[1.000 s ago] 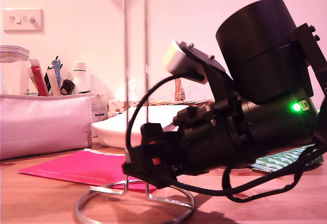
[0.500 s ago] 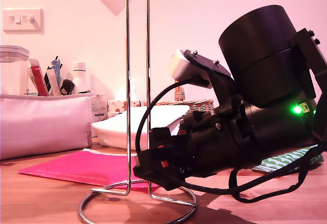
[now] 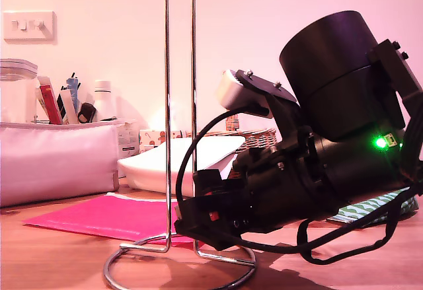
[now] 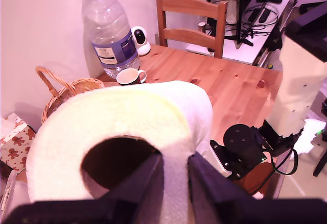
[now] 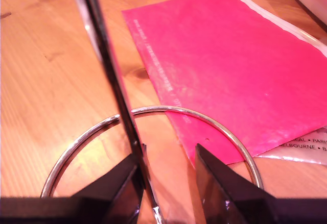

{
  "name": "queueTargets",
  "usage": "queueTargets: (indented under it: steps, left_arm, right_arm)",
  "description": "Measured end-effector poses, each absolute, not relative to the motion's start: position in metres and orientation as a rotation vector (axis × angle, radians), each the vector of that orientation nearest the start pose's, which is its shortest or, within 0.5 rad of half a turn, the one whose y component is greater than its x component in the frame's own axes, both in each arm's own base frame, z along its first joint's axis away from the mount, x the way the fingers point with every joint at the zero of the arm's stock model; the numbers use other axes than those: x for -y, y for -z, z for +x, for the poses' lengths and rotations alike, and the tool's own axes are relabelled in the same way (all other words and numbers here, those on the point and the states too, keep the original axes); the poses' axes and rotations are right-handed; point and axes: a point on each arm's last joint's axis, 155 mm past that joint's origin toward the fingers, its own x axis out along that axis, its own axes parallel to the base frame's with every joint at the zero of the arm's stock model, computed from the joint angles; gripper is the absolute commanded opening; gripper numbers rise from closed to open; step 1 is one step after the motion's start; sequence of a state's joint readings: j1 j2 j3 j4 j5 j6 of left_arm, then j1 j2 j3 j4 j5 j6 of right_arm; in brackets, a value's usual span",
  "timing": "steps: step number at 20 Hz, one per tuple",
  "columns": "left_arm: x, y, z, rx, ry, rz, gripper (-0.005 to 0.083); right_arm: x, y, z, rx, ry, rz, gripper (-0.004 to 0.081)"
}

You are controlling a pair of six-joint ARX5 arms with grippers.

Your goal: Insert the paper towel roll into the metallic stand.

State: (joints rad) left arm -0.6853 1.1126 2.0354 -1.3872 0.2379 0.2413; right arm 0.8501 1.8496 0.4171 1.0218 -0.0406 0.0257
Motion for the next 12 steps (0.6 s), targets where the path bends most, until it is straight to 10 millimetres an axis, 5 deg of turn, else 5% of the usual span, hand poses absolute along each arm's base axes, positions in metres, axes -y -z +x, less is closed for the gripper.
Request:
queueTargets:
  steps: [5, 12]
  left_arm:
    - [0.181, -0.427, 0.15, -0.465, 0.973, 0.343, -0.0024]
    - [0.182, -0.424, 0.153, -0.461, 0.975, 0.367, -0.0024]
  right_arm:
    - [-0.318, -0.023, 0.269, -0.401, -0.873, -0.144, 0.0262]
    - [-0.318, -0.023, 0.269, -0.401, -0.872, -0.144, 0.0262]
